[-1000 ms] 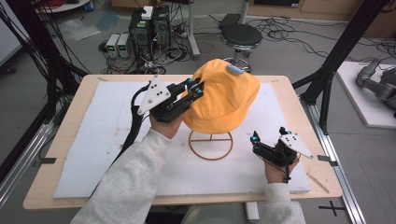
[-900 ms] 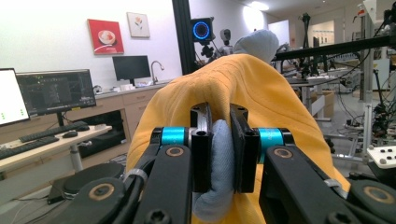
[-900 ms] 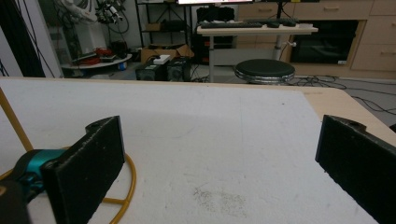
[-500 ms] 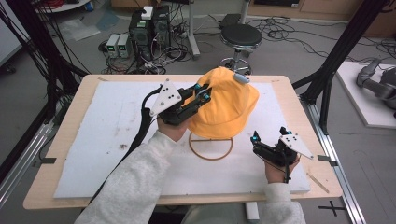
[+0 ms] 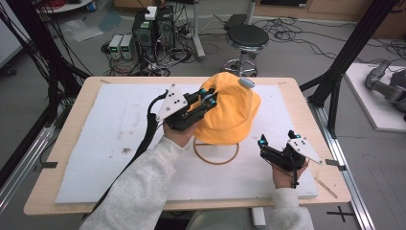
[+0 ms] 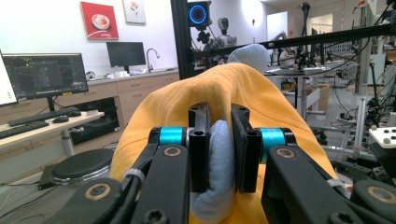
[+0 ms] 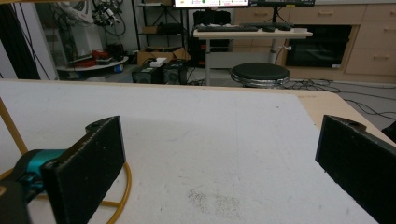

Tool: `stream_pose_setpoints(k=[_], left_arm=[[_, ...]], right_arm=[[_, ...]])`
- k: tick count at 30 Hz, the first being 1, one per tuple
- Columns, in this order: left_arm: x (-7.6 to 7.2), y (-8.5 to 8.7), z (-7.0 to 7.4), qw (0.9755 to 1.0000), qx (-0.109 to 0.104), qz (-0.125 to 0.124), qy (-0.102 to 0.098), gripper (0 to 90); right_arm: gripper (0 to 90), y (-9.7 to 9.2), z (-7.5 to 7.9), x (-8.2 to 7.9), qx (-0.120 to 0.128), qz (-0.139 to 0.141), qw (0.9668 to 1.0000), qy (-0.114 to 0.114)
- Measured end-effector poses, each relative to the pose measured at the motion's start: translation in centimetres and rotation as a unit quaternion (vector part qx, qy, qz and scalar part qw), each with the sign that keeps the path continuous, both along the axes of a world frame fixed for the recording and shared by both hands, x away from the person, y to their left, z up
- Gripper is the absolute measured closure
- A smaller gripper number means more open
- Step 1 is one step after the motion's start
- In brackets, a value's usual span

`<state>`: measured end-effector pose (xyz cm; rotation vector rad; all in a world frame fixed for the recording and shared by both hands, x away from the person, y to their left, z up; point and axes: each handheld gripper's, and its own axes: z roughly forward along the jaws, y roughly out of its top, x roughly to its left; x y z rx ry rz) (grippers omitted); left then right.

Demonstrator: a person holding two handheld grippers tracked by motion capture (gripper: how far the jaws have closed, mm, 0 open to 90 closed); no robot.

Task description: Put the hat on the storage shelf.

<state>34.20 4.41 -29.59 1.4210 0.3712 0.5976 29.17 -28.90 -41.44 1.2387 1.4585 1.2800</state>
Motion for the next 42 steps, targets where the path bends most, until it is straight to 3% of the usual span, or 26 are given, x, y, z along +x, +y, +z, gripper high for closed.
stream_pose_setpoints(k=[12, 14, 17, 22, 24, 26, 28, 31, 42], left_arm=[[-0.3, -0.2, -0.1, 1.0, -0.004, 0.004, -0.006, 68.7], [-0.2, -0.3, -0.1, 1.0, -0.005, 0.003, -0.007, 61.6], [-0.3, -0.3, -0.1, 0.9999, -0.005, -0.002, -0.009, 57.9], [-0.5, -0.3, 0.0, 0.9997, -0.005, 0.015, -0.017, 39.9], [-0.5, -0.3, 0.0, 0.9996, -0.011, 0.022, -0.012, 26.2], [-0.4, -0.1, 0.1, 0.9996, -0.018, 0.021, -0.01, 23.0], [-0.5, -0.1, 0.1, 0.9995, -0.012, 0.018, -0.022, 11.0], [-0.6, -0.1, 0.0, 0.9993, 0.0, 0.014, -0.036, 4.8], [-0.7, 0.7, 0.4, 0.9986, -0.007, 0.021, -0.049, 1.7]], right_arm=[[1.0, -0.1, 0.1, -0.1, 0.002, -0.002, 1.0, -0.002], [1.0, -0.1, 0.1, -0.1, 0.003, -0.002, 1.0, -0.003], [1.0, -0.1, 0.0, 0.0, 0.001, -0.001, 1.0, -0.003], [1.0, 0.0, 0.1, -0.1, 0.004, -0.002, 1.0, -0.002], [1.0, -0.1, 0.0, 0.0, 0.0, 0.002, 1.0, -0.002], [1.0, -0.1, 0.0, 0.0, -0.001, 0.002, 1.0, -0.003], [1.0, 0.0, 0.1, -0.1, 0.005, 0.0, 1.0, -0.002], [1.0, 0.0, 0.1, -0.1, 0.004, -0.001, 1.0, -0.003], [1.0, 0.0, 0.1, -0.1, 0.003, 0.0, 1.0, -0.004]])
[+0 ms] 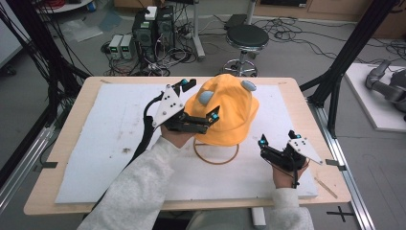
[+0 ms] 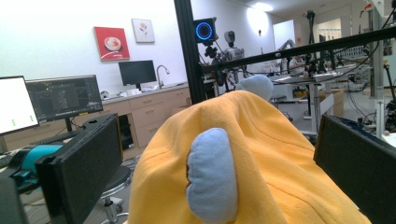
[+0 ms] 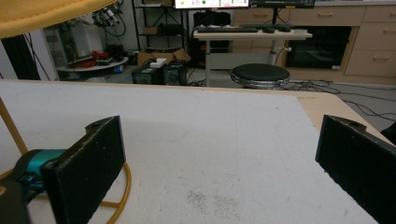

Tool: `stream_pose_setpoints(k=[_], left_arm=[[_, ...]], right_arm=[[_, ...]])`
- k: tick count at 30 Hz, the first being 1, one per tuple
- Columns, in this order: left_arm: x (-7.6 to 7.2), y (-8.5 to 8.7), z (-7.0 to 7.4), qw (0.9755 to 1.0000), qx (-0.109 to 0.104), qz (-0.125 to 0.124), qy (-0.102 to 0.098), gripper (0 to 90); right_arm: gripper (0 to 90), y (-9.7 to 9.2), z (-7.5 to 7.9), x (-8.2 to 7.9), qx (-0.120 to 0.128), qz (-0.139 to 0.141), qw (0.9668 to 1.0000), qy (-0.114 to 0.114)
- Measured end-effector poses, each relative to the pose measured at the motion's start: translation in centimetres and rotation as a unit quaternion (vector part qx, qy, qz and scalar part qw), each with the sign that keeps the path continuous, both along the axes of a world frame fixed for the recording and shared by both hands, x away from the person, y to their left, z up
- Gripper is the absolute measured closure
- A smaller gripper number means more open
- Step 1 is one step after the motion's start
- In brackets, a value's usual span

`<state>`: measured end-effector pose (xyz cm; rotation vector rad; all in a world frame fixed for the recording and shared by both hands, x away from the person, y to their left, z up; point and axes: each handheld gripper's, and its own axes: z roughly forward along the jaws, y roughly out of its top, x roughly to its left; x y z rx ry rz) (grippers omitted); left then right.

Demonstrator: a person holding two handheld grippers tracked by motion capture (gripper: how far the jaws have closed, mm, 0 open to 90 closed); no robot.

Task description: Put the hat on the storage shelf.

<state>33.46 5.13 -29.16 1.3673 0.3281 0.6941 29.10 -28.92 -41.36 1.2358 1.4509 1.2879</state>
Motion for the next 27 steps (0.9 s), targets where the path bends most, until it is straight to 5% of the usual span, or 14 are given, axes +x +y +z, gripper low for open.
stream_pose_setpoints(k=[11, 14, 21, 27], left_arm=[[-0.3, 2.6, 0.9, 0.9995, 0.007, 0.027, -0.012, 1.7], [-0.6, 4.3, 0.8, 0.9987, 0.003, 0.045, -0.021, 1.6], [-0.7, 8.6, -0.2, 0.9964, 0.012, 0.084, -0.002, 1.7], [-1.1, 12.3, -1.4, 0.9913, 0.031, 0.128, 0.011, 1.7]], right_arm=[[1.0, 0.1, 0.0, 0.0, -0.004, 0.001, 1.0, 0.001], [1.0, 0.2, -0.1, 0.0, -0.004, 0.0, 1.0, 0.0], [1.0, 0.6, -0.2, 0.1, -0.018, 0.003, 0.9998, 0.002], [1.0, 1.2, -0.2, 0.0, -0.036, 0.011, 0.9993, 0.003]])
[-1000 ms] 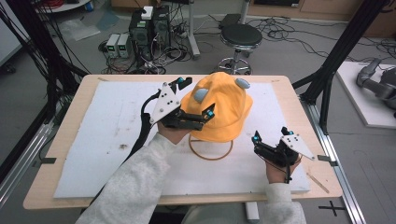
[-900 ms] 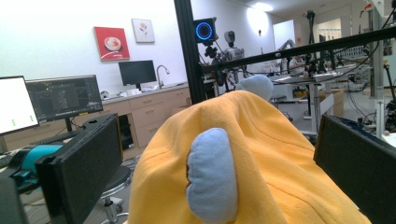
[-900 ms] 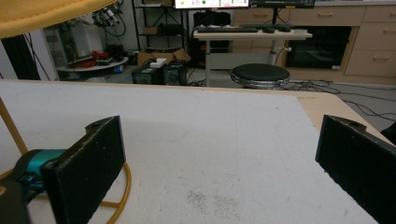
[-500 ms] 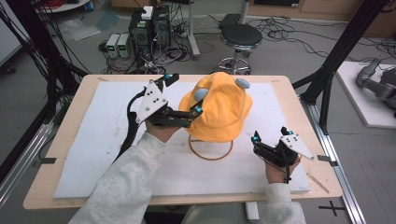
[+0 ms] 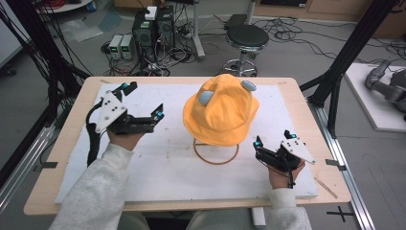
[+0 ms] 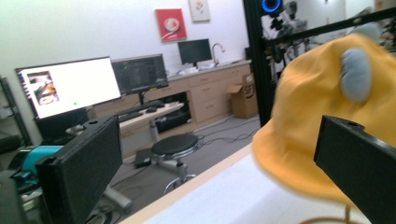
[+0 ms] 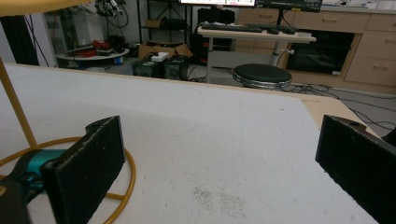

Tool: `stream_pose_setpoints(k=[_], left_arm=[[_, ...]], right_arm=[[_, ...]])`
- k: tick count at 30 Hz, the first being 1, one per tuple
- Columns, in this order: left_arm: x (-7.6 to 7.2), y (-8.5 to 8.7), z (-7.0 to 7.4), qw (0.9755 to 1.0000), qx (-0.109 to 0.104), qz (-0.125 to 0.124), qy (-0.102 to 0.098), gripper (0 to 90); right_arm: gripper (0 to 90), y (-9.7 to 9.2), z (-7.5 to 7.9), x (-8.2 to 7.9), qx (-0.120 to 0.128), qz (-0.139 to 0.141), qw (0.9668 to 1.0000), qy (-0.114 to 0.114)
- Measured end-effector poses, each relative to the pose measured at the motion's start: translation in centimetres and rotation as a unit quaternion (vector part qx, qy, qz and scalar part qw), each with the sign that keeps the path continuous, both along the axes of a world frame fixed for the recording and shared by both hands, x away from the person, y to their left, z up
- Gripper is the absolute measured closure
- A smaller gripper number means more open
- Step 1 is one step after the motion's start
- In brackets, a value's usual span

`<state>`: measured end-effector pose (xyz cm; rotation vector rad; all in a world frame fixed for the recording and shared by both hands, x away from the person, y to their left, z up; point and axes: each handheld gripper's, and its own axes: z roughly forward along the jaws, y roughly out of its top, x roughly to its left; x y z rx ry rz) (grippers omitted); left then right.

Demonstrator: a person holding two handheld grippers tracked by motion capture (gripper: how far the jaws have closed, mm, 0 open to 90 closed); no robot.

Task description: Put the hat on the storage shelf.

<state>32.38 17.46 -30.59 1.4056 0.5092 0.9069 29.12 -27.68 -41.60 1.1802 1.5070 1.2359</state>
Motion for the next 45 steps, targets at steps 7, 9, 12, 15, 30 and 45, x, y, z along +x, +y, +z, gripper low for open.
stream_pose_setpoints(k=[7, 9, 12, 15, 30, 45], left_arm=[[-0.7, 4.2, -1.4, 0.9992, -0.005, 0.037, 0.017, 1.7], [-0.8, 5.1, -2.0, 0.9986, -0.01, 0.046, 0.025, 1.6], [-0.9, 6.2, -2.9, 0.9976, -0.006, 0.059, 0.035, 1.7], [-1.2, 7.0, -3.9, 0.9969, -0.007, 0.066, 0.042, 1.7], [-2.1, 9.9, -7.9, 0.9933, -0.016, 0.09, 0.071, 1.7], [-2.1, 10.5, -9.1, 0.992, -0.012, 0.095, 0.083, 1.7]], right_arm=[[1.0, 0.2, -0.1, 0.0, -0.007, 0.001, 1.0, 0.0], [1.0, 0.3, -0.1, 0.0, -0.008, 0.002, 1.0, 0.001], [0.9, 0.4, -0.1, -0.1, -0.007, 0.003, 1.0, 0.002], [1.0, 0.4, -0.1, 0.0, -0.007, 0.002, 1.0, 0.002], [1.0, 0.5, -0.2, -0.1, -0.01, 0.002, 0.9999, 0.009], [1.0, 0.9, -0.6, 0.1, -0.017, 0.012, 0.9997, 0.014]])
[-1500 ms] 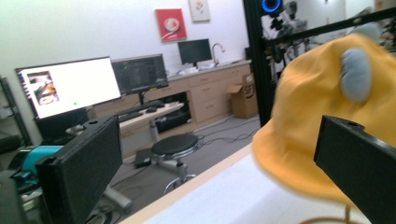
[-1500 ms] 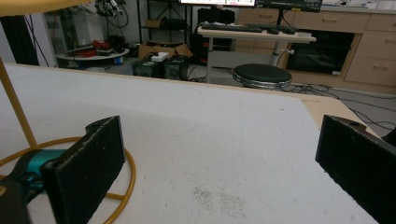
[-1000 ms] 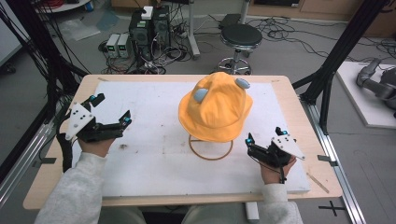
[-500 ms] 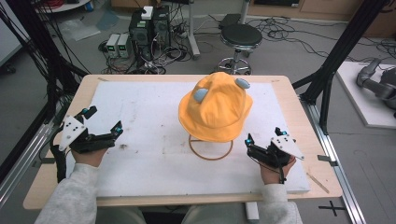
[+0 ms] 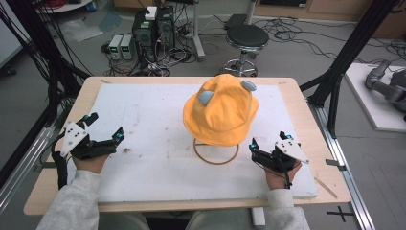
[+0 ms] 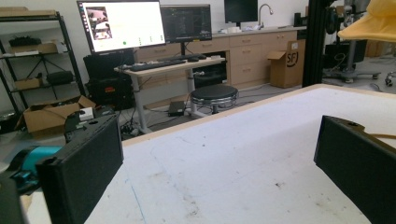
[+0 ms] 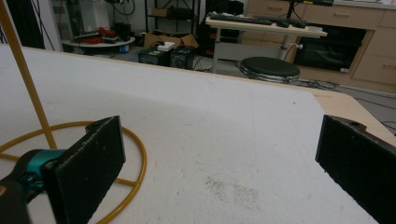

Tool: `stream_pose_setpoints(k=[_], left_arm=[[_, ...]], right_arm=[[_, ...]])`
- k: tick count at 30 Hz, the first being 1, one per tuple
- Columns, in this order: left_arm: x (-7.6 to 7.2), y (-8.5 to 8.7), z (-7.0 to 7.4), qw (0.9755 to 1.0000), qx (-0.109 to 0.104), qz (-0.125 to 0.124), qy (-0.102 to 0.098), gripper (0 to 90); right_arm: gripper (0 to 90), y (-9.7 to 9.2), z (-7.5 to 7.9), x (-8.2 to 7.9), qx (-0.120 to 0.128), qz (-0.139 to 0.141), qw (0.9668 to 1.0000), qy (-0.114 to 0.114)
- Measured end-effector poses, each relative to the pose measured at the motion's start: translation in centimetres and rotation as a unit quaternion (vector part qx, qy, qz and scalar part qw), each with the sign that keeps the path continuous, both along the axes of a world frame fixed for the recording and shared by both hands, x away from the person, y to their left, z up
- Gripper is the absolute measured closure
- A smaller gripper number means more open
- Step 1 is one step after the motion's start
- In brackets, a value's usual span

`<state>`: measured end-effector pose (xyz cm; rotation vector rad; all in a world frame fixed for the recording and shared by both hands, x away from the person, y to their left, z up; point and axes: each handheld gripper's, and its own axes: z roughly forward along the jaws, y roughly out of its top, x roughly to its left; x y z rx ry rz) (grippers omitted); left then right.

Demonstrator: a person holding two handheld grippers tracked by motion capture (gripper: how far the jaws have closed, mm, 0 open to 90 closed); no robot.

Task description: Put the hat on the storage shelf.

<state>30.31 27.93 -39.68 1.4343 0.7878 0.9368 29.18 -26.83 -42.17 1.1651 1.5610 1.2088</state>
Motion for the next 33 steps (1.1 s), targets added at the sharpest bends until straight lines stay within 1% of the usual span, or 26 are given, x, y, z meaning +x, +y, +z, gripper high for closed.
stream_pose_setpoints(k=[11, 15, 18, 20, 23, 25, 32, 33], left_arm=[[0.05, -0.11, -0.47, 1.0, 0.0, -0.005, 0.006, 1.7], [0.01, -0.17, -0.46, 1.0, 0.002, -0.007, 0.004, 1.7], [-0.01, -0.23, -0.37, 1.0, -0.002, -0.007, 0.003, 1.7], [-0.02, -0.23, -0.36, 1.0, 0.0, -0.007, 0.001, 1.7], [0.03, -0.17, -0.4, 1.0, -0.002, -0.007, 0.003, 1.7], [0.03, -0.18, -0.39, 1.0, -0.003, -0.008, 0.003, 1.7], [-0.01, -0.21, -0.36, 1.0, -0.001, -0.008, 0.003, 1.7], [0.02, -0.22, -0.38, 1.0, -0.003, -0.008, 0.003, 1.7]], right_arm=[[1.0, -0.01, -0.01, -0.08, 0.001, 0.001, 1.0, 0.0], [0.9, 0.0, 0.0, -0.1, 0.0, 0.002, 1.0, 0.0], [1.0, -0.01, -0.03, -0.06, -0.001, 0.001, 1.0, -0.001], [1.0, -0.02, -0.04, -0.06, 0.0, -0.001, 1.0, 0.001], [1.0, -0.11, 0.01, -0.08, -0.002, -0.001, 1.0, -0.001], [1.0, -0.11, 0.03, -0.14, 0.003, -0.001, 1.0, 0.0], [1.0, -0.16, 0.02, -0.07, -0.002, -0.001, 1.0, -0.002], [1.0, -0.14, 0.03, -0.09, -0.003, -0.002, 1.0, -0.001]])
